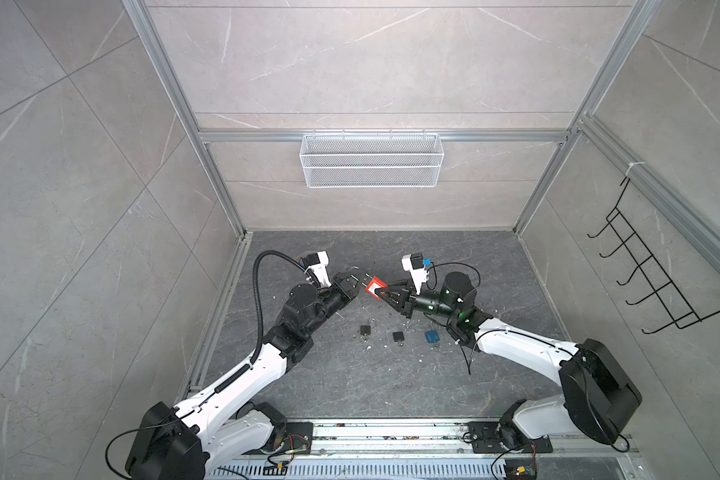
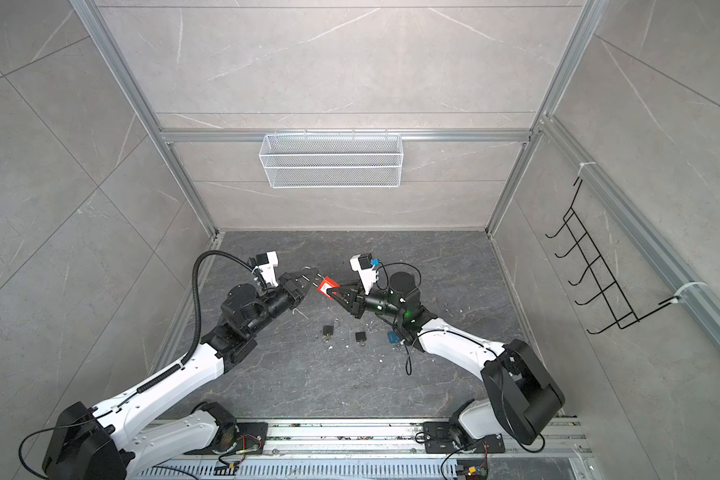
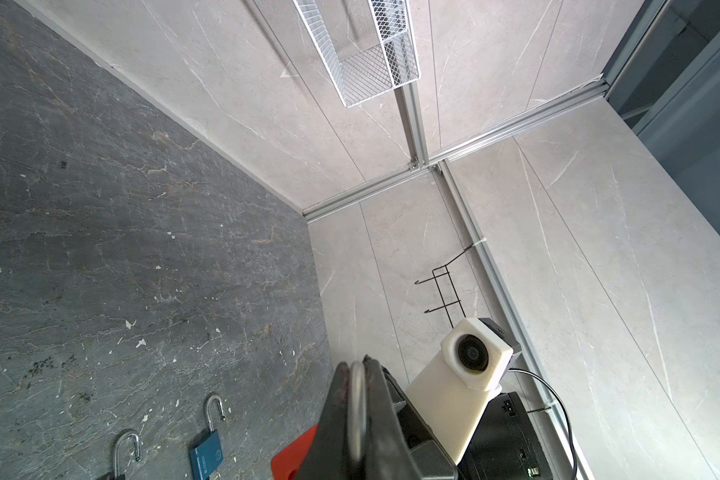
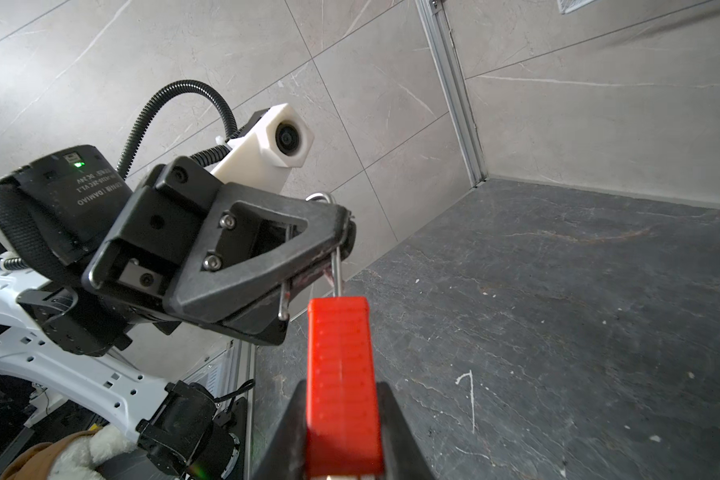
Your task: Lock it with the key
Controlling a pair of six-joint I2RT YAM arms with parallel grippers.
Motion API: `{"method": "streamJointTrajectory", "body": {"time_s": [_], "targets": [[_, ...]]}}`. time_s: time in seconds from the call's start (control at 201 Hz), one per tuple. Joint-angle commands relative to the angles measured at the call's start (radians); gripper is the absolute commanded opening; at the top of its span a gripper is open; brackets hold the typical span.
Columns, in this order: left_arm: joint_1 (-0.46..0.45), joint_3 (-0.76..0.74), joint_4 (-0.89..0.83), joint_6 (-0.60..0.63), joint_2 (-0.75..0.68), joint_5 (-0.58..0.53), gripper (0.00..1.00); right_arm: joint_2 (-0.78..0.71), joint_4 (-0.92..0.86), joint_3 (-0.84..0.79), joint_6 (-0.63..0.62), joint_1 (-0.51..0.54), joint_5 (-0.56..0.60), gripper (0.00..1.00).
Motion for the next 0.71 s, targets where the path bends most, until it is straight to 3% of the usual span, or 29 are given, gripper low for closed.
{"method": "streamJointTrajectory", "body": {"time_s": [0.0,0.055,0.134,0.353,0.702], "targets": [[0.044,0.021,0.018,0.15,-0.012,0.135,0.29,-0.007,-0.061,0.03,0.073,-0.002,0.028,0.0],[0.07,0.021,-0.027,0.194,-0.019,0.152,0.43,-0.013,-0.119,0.044,0.097,-0.004,0.005,0.0],[0.107,-0.002,-0.011,0.225,-0.026,0.198,0.46,-0.016,-0.209,0.072,0.121,-0.007,-0.055,0.0],[0.146,-0.042,0.092,0.235,-0.011,0.3,0.41,-0.05,-0.281,0.069,0.161,-0.007,-0.114,0.0],[0.145,-0.063,0.092,0.241,-0.008,0.319,0.3,-0.059,-0.244,0.035,0.179,-0.01,-0.117,0.0]]}}
